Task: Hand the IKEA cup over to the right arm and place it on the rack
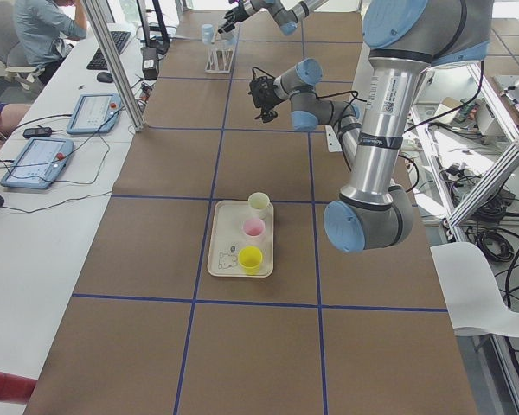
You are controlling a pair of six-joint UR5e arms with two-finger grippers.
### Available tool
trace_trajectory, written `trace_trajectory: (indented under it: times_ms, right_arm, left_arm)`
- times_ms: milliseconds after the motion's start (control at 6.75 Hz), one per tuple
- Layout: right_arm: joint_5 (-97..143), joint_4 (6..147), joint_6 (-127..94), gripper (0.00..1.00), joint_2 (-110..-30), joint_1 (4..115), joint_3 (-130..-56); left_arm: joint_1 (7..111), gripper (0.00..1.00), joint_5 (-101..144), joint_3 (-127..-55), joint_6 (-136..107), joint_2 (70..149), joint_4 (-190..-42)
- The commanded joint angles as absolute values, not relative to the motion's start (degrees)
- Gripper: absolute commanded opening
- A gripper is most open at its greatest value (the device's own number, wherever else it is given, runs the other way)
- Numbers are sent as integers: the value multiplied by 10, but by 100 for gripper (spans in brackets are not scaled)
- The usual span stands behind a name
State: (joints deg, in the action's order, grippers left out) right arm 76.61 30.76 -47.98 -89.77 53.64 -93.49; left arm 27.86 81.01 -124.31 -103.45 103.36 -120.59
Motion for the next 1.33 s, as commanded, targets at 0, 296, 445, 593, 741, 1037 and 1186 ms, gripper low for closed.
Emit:
trace_trajectory:
  times_ms: [0,296,445,593,741,1037,1186]
  right_arm:
    - [765,306,-478,97,-897,532,-933]
    - [816,271,-416,100,-896,548,-939]
    - [861,273,-416,100,-894,574,-953]
    - [937,276,-420,100,-887,609,-963]
    - [1009,279,-426,100,-885,641,-974]
    - [1129,292,-535,100,-860,664,-998]
    - [1150,328,-580,100,-838,664,-1021]
  left_arm:
    - [279,100,810,-1244,-1034,1034,-1206]
    - [280,100,815,-1250,-1032,1033,-1206]
    - [291,100,835,-1251,-1026,1031,-1203]
    - [320,100,865,-1259,-974,1029,-1173]
    - [369,100,927,-1266,-909,1029,-1119]
    - [460,100,1042,-1281,-709,1027,-973]
    - [502,100,1093,-1283,-602,1027,-897]
